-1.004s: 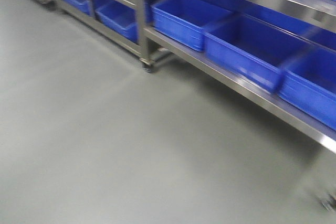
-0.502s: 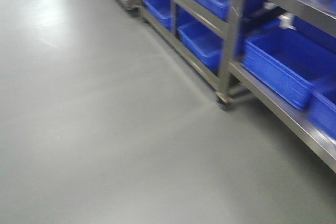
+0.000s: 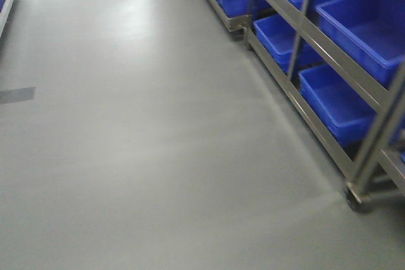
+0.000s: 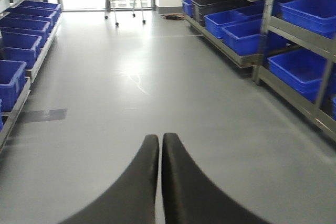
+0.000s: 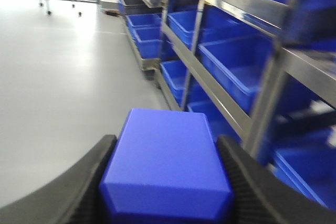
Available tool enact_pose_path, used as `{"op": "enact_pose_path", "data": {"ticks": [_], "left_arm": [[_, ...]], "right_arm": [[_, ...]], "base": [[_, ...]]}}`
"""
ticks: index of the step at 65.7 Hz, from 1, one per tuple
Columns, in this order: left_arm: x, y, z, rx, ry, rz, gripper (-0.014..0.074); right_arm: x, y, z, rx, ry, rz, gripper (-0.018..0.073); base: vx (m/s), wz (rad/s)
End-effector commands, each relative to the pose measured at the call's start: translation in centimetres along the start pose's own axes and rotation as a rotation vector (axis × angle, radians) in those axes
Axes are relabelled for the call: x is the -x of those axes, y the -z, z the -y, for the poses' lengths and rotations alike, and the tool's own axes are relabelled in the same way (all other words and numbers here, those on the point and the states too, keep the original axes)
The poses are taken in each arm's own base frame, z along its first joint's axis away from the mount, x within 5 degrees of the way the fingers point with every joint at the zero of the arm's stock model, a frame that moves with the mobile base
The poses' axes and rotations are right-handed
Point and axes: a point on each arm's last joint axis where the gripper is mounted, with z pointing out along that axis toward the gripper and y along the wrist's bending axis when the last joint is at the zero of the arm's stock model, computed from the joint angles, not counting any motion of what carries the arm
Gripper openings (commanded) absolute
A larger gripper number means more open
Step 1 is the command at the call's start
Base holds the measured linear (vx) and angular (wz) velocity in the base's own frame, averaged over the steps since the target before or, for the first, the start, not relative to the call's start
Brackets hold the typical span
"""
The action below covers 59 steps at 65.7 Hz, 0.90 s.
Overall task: Pour parts from conveyor to right shelf
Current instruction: 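Turn and drive up to the empty blue bin on the shelf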
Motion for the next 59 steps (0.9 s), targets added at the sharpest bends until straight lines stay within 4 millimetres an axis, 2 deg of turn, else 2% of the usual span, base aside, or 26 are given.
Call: {"op": "enact_pose_path", "data": {"ticks": [1, 59], "left_arm": [[1.38, 0.30, 0.07, -0.008, 0.016, 0.106, -0.0006], [1.38, 0.30, 0.07, -0.008, 0.016, 0.106, -0.0006]], "right_arm": [[1.42, 0.18, 0.38, -0.033, 0.006, 0.087, -0.0005], [1.39, 0.18, 0.37, -0.032, 0.006, 0.083, -0.0005]], "base": [[0.74, 0.35], [0.73, 0.27]]}}
